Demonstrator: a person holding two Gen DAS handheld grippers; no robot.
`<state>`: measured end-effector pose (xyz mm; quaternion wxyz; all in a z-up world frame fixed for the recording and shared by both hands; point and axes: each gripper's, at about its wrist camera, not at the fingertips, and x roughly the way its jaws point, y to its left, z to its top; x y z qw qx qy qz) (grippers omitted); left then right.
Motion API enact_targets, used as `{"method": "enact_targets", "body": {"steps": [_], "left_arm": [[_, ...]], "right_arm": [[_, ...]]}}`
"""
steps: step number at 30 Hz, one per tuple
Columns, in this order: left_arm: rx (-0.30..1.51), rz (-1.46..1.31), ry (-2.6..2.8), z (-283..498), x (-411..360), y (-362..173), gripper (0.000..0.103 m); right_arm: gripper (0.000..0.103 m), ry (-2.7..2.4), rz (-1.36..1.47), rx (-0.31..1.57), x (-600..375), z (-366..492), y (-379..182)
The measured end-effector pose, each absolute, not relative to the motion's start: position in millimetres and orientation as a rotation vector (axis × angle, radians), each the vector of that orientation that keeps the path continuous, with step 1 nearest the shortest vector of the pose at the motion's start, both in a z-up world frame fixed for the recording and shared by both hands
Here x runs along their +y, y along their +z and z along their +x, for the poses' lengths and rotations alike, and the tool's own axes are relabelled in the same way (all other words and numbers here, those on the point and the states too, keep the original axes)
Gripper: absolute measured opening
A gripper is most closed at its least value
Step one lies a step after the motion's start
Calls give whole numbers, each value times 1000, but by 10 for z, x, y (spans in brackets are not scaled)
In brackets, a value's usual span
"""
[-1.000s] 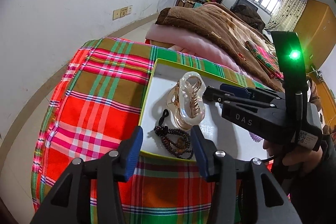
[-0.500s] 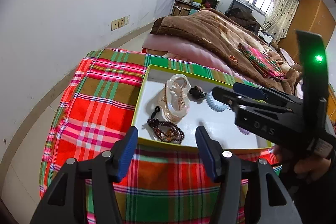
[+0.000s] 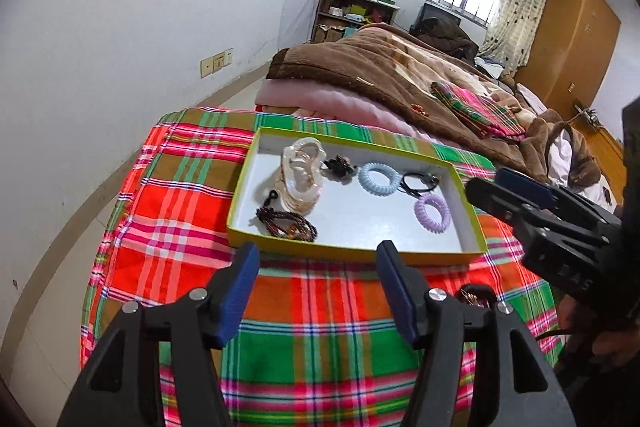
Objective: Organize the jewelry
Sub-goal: 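Grasp the black wristband with the right tool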
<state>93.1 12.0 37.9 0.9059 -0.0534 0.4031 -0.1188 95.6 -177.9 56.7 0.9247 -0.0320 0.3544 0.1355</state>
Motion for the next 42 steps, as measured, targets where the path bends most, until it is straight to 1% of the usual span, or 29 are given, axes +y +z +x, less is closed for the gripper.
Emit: {"method": "enact_targets", "body": {"steps": [5,13,17,27,30,35,37,39,42], "left_arm": [[829,-116,-292,839,4,358,64],[856,-156,-414,747,-218,226,64],[899,-166,-447,738,-313,123,66],[997,-171,-514,701,-468,-102,66],[1008,-170,-504,707,-459,-140,66],[1024,-168,-493,740,-447,-184,66],[1026,-161,-497,747,-457,-191,66],[1030,-154,-497,753,-474,-206,66],[1037,-152,-498,765,-484,-224,66]], "right_arm": [[53,234,-70,704,-1987,684,527],[53,155,-52,722,-2364,328,305],[53,141,-29,758,-2546,242,160],[52,194,17,855,-2727,250,-169],[46,208,24,876,-2740,296,-250],[40,238,26,896,-2727,369,-328],[31,244,31,901,-2723,406,-349],[26,250,28,907,-2709,434,-365],[26,259,22,922,-2688,466,-401]]}}
